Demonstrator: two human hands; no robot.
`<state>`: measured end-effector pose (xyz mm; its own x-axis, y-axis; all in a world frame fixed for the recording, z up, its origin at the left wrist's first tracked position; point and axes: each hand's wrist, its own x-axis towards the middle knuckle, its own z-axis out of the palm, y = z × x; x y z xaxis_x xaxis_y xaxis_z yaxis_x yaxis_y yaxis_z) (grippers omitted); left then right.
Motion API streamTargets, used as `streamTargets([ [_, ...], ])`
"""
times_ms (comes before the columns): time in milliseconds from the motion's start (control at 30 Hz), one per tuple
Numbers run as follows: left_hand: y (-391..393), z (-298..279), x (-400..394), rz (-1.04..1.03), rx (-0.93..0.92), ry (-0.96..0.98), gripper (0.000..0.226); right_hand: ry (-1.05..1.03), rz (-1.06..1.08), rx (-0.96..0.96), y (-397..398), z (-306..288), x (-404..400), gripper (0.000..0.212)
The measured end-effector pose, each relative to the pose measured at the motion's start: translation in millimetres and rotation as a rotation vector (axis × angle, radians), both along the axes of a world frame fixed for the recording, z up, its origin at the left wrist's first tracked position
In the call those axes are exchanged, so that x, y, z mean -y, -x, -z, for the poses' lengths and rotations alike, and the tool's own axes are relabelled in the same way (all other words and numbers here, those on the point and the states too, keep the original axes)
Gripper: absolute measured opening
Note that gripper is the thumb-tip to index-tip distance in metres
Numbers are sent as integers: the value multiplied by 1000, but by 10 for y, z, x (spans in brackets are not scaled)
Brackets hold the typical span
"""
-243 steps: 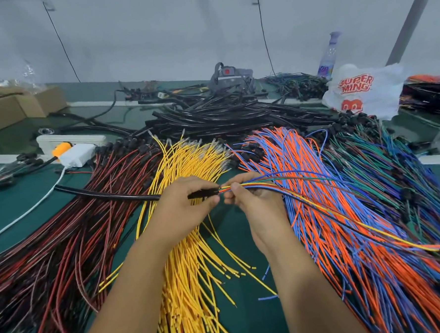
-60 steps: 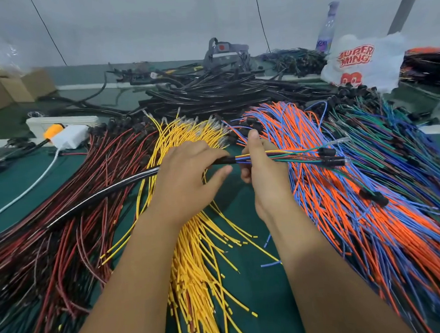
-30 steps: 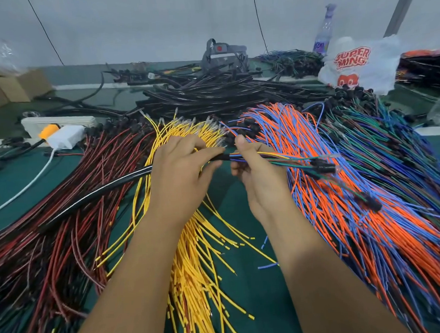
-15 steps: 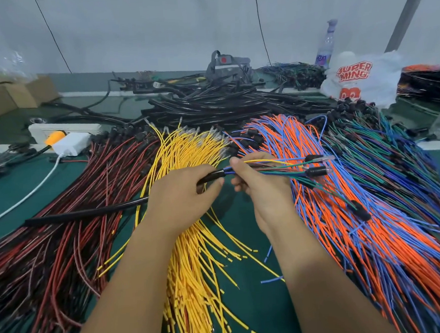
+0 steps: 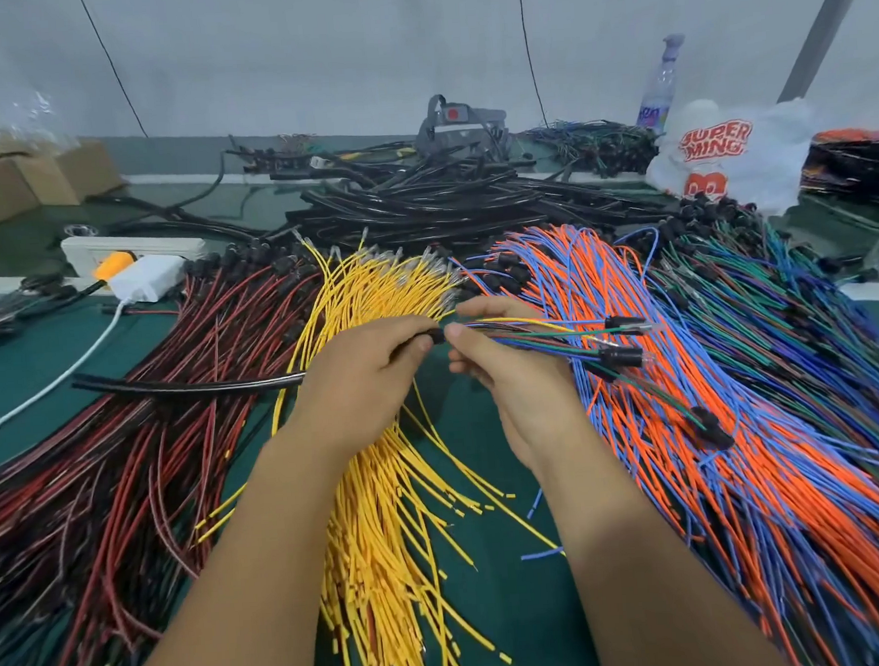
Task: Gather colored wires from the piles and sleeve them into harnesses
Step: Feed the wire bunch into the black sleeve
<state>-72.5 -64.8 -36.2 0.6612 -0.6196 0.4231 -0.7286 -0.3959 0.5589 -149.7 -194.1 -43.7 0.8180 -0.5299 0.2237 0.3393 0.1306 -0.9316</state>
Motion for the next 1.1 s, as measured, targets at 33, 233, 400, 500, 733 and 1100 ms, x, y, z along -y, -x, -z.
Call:
streamTargets([
  [33,-5,-9,-6,13,-129,23,21,18,15,1,-1,-4,-1,17],
  [233,97,-120,8,135,-402,111,25,-9,123,-67,-20,-3,-1,22],
  [400,148,-101,22,162,-303,63,15,-46,151,-84,-33,-18,15,29],
  [500,160,-109,35,203,-316,90,18,-44,184,-93,-34,-23,24,39],
  [733,113,-48,71,49,-84,-65,21,-59,104,-37,-48,13,12,45],
  [1100,106,4,57,-26,-22,-42,21,-233,132,-39,-64,-22,10,20],
])
